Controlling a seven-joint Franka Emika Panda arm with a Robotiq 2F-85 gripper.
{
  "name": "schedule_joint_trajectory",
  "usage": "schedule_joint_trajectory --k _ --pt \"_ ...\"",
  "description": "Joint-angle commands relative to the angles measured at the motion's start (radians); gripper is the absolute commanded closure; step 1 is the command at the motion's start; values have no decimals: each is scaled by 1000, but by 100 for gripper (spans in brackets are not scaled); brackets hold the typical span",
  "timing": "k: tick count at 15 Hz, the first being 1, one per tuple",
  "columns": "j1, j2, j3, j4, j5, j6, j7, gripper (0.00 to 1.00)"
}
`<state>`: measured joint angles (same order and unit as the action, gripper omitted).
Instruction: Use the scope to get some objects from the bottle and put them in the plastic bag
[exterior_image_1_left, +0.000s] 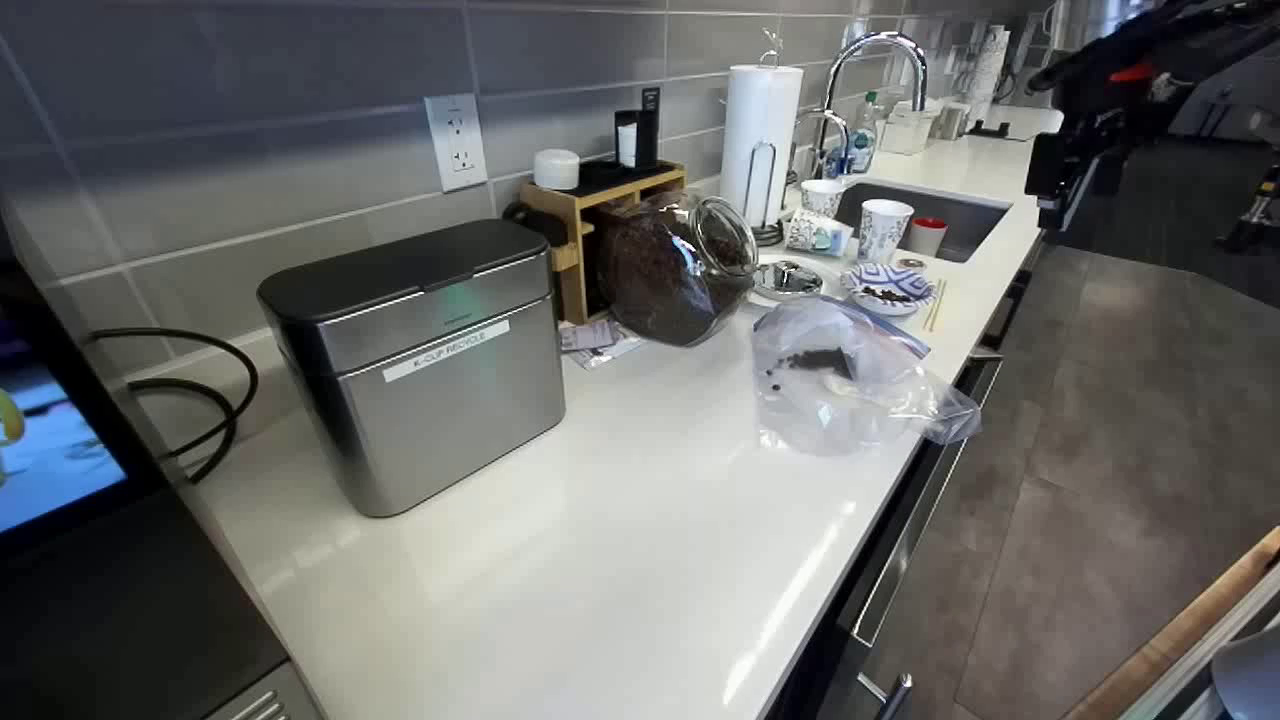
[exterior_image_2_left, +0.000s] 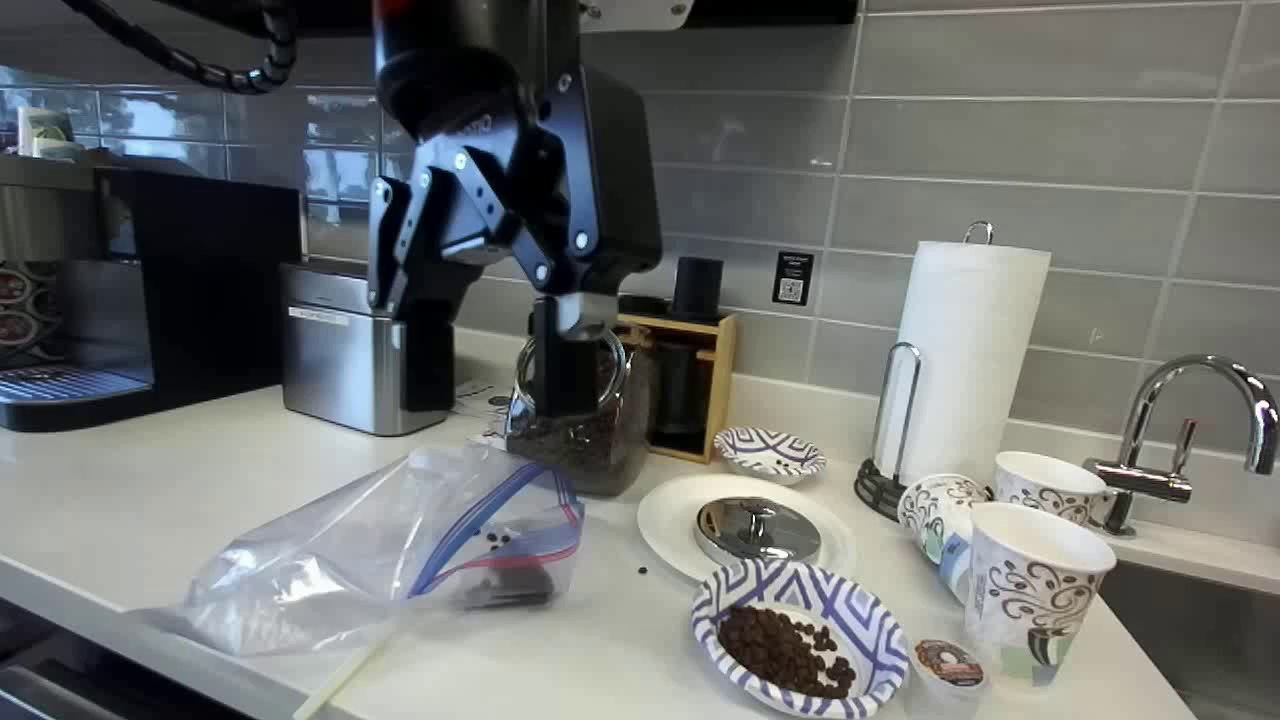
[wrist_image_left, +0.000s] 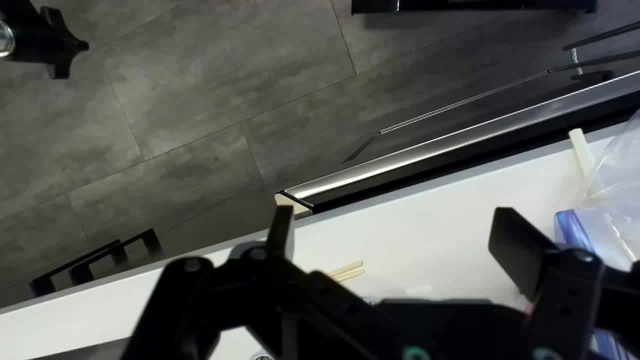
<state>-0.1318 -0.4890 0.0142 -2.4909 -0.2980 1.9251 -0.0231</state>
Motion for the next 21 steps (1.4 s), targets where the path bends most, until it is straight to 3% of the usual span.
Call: schedule_joint_trajectory --k 1,5,7,10,15,20,21 --pt "21 1 -18 2 -8 -5 8 0" --pt "21 1 -18 2 -8 -5 8 0" --pt "38 72 -40 18 51 45 1 0" --pt "82 142 -84 0 178 244 -55 0" --pt "158 274 -133 1 427 501 -278 0" --pt "213 401 -139 52 692 539 -558 0" --pt "209 421 -133 64 720 534 -595 13"
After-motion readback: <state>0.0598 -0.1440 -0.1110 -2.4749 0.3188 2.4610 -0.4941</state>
